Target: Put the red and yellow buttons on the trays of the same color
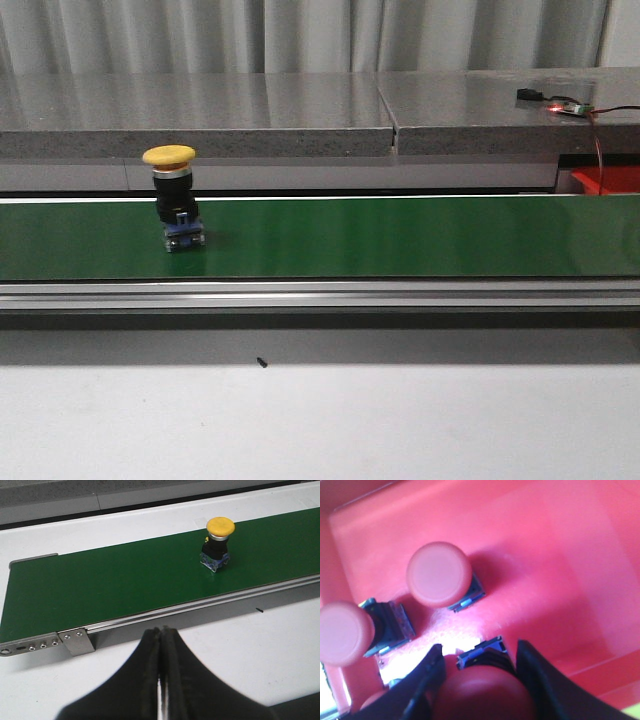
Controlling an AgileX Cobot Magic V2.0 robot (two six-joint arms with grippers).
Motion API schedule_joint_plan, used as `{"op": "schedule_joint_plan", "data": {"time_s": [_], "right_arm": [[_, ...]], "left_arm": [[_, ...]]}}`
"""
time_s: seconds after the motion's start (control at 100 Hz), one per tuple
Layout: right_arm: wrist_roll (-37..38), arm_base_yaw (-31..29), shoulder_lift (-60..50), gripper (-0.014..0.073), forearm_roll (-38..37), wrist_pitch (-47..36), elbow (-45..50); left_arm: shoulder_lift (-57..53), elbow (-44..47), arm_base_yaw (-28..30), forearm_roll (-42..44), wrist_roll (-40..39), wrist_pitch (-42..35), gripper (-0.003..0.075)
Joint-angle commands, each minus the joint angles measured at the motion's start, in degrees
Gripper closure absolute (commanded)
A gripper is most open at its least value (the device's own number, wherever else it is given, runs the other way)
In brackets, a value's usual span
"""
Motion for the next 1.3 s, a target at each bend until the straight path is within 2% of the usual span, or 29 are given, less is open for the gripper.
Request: {"op": "schedule_joint_plan", "data": {"time_s": [0.0,1.1,1.21,1.29], "right_arm": [[0.24,-0.44,-2.15,0.0524,0.57,-3.13,-1.45],[0.24,-0.44,0.63,0.0521,0.76,-4.98,-1.45],[0.14,-0.44,0.63,0.0464,0.71,-4.98,-1.45],[0.14,-0.44,0.63,0.0347,0.71,-4.98,-1.45]], "left_arm": [[0.40,-1.35,-0.45,-1.22,0.00,-3.70,0.0739],[0.40,-1.35,-0.45,-1.22,0.00,-3.70,0.0739],[0.40,-1.35,-0.45,-1.22,0.00,-3.70,0.0739],[0.40,-1.35,-0.45,-1.22,0.00,-3.70,0.0739]]}}
